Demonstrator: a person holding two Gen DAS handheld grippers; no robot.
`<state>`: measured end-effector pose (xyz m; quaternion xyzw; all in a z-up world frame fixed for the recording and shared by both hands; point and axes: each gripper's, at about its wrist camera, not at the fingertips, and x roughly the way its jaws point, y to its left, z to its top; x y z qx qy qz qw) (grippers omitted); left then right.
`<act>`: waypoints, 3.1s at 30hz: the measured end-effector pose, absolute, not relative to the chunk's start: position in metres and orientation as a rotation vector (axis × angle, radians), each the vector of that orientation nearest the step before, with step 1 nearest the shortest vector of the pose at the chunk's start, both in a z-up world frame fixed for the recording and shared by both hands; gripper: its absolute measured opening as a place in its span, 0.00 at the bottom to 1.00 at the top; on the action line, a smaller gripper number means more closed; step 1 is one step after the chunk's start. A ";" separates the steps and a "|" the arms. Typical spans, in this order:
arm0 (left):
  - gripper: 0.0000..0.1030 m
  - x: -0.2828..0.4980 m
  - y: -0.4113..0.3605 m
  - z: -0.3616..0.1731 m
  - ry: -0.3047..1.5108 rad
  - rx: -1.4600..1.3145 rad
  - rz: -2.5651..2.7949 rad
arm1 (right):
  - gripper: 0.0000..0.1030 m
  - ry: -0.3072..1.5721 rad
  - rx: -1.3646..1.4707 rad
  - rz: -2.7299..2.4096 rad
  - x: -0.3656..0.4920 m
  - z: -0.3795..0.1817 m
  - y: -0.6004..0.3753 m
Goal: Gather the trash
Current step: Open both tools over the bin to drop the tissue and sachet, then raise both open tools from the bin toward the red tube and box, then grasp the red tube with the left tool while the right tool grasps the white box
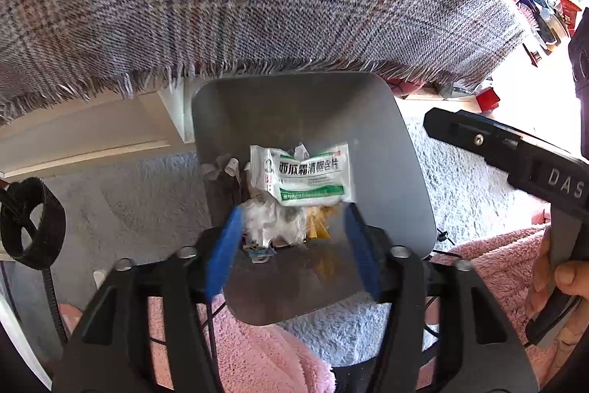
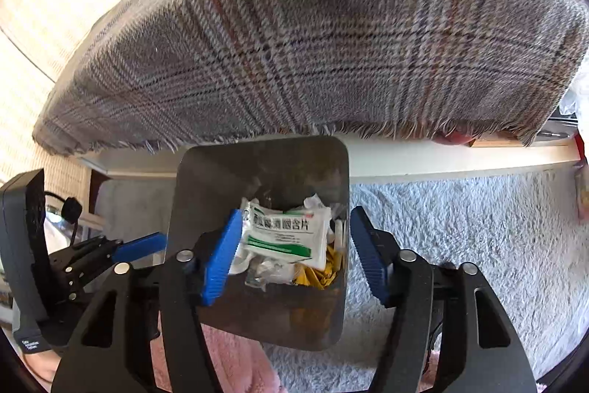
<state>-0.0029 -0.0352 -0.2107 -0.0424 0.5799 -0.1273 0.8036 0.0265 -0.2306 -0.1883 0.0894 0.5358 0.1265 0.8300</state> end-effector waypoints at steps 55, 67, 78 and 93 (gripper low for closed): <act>0.92 0.257 0.033 -0.043 0.978 -0.074 0.054 | 0.97 0.881 -0.017 0.371 0.293 -0.049 -0.232; 0.92 0.322 0.050 -0.058 1.007 -0.105 0.089 | 0.97 0.914 -0.141 0.403 0.349 -0.077 -0.207; 0.92 0.366 0.047 -0.074 1.044 -0.115 0.063 | 0.97 0.893 -0.149 0.482 0.377 -0.089 -0.194; 0.39 0.358 0.044 -0.081 1.035 -0.016 0.055 | 0.64 0.879 -0.110 0.603 0.364 -0.084 -0.171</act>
